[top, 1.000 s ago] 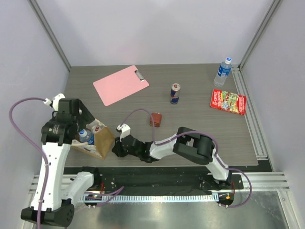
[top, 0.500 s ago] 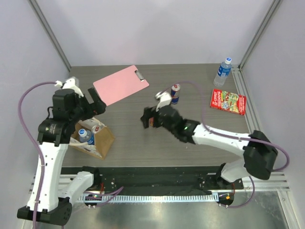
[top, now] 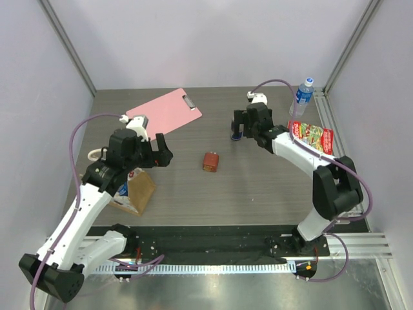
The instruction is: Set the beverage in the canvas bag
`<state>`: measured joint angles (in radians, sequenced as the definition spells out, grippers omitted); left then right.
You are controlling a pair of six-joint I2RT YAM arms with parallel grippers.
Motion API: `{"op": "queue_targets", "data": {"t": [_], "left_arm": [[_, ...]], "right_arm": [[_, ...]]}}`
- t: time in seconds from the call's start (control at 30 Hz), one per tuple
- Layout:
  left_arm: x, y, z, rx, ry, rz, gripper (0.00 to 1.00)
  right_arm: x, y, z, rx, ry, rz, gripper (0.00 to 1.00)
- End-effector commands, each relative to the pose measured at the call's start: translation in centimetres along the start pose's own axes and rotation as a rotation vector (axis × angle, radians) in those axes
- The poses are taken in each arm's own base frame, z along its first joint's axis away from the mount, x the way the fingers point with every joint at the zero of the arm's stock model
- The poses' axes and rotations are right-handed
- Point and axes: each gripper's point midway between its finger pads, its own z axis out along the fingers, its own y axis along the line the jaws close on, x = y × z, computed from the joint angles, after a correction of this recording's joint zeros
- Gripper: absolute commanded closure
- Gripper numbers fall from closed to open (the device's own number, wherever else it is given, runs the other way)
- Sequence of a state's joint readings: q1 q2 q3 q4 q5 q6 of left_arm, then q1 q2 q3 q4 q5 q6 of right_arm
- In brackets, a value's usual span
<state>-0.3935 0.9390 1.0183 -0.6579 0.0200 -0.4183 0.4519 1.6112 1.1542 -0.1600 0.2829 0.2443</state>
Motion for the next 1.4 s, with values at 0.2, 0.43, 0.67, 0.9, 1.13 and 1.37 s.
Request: {"op": "queue_targets", "data": {"t": [0.2, 0.43, 0.67, 0.9, 1.13, 1.37], "left_arm": [[-2.2, -0.7, -0.5, 0.039, -0.125, 0.031, 0.0], [-2.1, -0.7, -0.7, 0.041, -0.131, 0.029, 0.0], [-2.3, -0.7, -0.8, 0.044, -0.138, 0.031, 0.0], [-2.2, -0.7, -0.8, 0.043, -0.135, 0.031, 0.0], [-2.3, -0.7, -0.8, 0.047, -0.137, 0.031, 0.0], [-2.3, -0.8, -0.7, 0.049, -0.139, 0.029, 0.0]], "right_arm": [[-5.0, 2.4, 4.0, -0.117, -0.07, -0.116, 0.06], [-5.2, 2.9, 6.0, -0.126, -0.045, -0.161, 0.23], [-5.0, 2.7, 5.8, -0.116, -0.032, -0.158, 0.37], [-6.6, 1.5, 1.7, -0.08, -0.059, -0.118, 0.68], [-3.8, 2.7, -6.2, -0.135, -0.088, -0.133, 0.75], [1.8, 7.7, -13.4, -0.31, -0.105, -0.148, 0.76]]}}
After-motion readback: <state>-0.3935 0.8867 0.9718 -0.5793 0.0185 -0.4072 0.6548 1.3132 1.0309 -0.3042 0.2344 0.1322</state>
